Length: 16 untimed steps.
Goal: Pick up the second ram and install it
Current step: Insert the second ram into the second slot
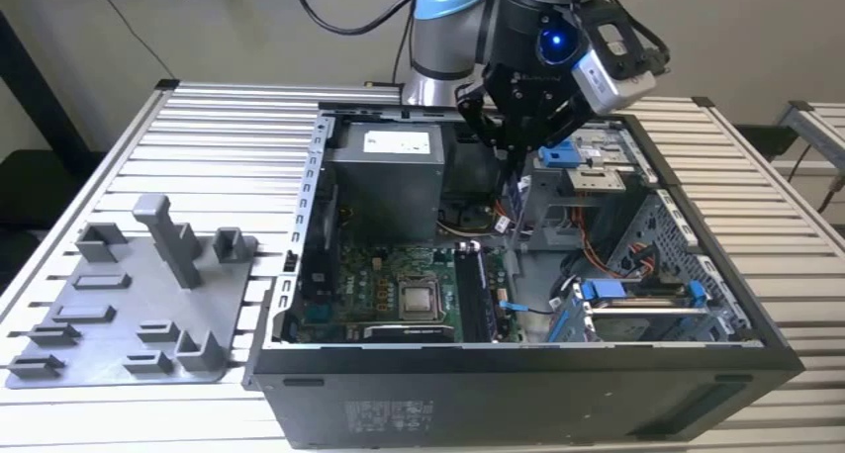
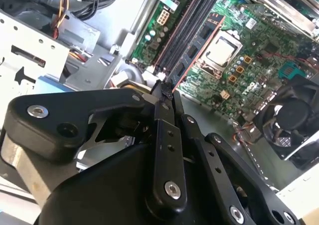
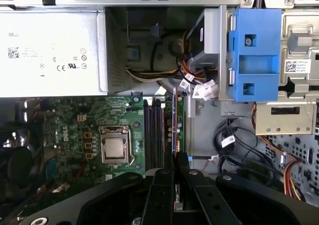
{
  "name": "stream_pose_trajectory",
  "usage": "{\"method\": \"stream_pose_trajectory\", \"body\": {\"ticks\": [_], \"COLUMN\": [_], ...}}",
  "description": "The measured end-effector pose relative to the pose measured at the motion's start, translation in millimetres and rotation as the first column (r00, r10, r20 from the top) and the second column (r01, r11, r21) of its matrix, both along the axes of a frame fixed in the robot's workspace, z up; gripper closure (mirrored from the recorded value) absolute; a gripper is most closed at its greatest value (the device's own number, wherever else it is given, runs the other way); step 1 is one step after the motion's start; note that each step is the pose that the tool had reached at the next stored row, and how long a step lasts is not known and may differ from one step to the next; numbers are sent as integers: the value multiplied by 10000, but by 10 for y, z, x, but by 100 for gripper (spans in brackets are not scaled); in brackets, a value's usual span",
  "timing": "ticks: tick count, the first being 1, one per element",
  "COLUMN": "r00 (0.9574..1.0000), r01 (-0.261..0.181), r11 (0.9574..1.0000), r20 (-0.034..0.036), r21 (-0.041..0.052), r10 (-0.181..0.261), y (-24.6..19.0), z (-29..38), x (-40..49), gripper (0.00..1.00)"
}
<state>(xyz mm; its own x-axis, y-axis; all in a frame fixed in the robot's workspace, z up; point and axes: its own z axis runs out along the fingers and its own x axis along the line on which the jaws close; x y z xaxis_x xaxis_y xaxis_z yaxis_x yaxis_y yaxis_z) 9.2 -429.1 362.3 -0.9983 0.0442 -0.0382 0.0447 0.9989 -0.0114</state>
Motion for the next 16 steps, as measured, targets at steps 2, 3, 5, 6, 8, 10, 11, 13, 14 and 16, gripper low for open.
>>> {"method": "stream_pose_trajectory", "body": {"ticks": [2,3,5,6,8,10,11,13,14,16], "r00": [10000,10000,10000,10000,10000,10000,10000,10000,10000,10000], "r01": [0,0,0,0,0,0,0,-1,-1,0], "r11": [10000,10000,10000,10000,10000,10000,10000,10000,10000,10000], "r20": [0,0,0,0,0,0,0,0,0,0], "r21": [-1,0,-1,-1,1,0,0,-1,-1,-1], "r10": [0,0,0,0,0,0,0,1,1,0], "y": [-2,-2,-2,-3,-3,-3,-4,-8,-13,-26], "z": [-11,-17,-28,-35,-52,-67,-76,-94,-105,-128], "x": [2,2,3,3,4,5,6,7,7,7], "gripper": [86,86,86,86,86,86,86,86,86,86]}}
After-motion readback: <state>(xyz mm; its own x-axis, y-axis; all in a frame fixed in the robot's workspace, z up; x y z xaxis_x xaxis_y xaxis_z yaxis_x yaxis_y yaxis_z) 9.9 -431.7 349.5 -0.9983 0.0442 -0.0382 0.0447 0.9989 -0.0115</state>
